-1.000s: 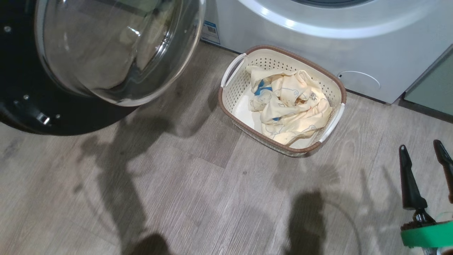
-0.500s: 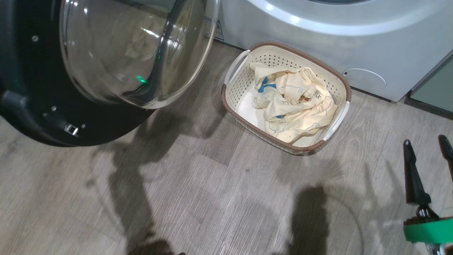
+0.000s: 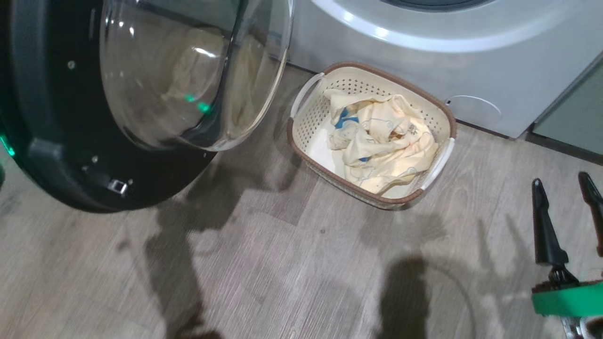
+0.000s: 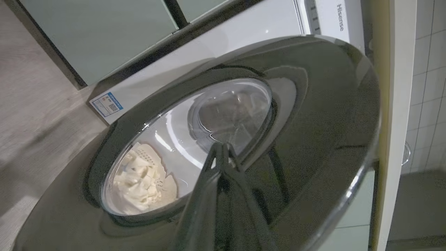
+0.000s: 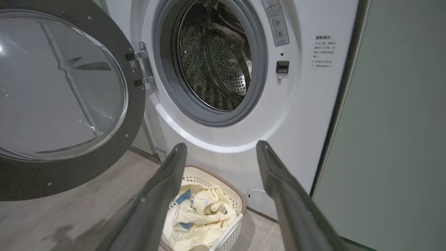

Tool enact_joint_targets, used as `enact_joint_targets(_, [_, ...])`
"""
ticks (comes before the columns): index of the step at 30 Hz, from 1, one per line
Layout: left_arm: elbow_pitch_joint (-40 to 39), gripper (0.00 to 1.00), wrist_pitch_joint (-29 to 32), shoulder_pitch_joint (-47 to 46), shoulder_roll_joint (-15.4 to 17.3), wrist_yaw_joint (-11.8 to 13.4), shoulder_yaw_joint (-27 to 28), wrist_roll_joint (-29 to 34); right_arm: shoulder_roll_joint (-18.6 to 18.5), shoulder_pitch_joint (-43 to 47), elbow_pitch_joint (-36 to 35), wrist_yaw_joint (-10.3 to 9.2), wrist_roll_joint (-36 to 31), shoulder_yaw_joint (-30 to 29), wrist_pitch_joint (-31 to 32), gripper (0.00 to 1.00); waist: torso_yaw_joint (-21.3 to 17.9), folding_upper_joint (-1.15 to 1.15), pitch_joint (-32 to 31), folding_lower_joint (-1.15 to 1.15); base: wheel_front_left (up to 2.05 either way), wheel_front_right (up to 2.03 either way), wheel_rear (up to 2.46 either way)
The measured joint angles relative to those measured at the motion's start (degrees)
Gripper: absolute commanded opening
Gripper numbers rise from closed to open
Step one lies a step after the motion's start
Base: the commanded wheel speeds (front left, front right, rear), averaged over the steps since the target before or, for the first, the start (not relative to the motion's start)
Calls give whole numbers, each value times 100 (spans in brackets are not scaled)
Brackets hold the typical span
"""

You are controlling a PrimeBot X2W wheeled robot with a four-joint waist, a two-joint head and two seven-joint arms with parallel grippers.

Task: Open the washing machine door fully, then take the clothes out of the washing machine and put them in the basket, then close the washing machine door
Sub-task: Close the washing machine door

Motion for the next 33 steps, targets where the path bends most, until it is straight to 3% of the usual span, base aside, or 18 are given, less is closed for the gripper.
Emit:
enact_joint_targets(8, [27, 0, 172, -1, -111, -242, -212, -87, 175, -77, 41, 0, 0, 42, 0, 100, -245, 0, -137, 0, 0, 0, 0])
enact_joint_targets(33, [-73, 0, 361, 30, -536, -292, -628, -88, 530, -89, 134, 0, 55, 101, 0, 100, -1398, 0, -612, 0, 0, 0, 0])
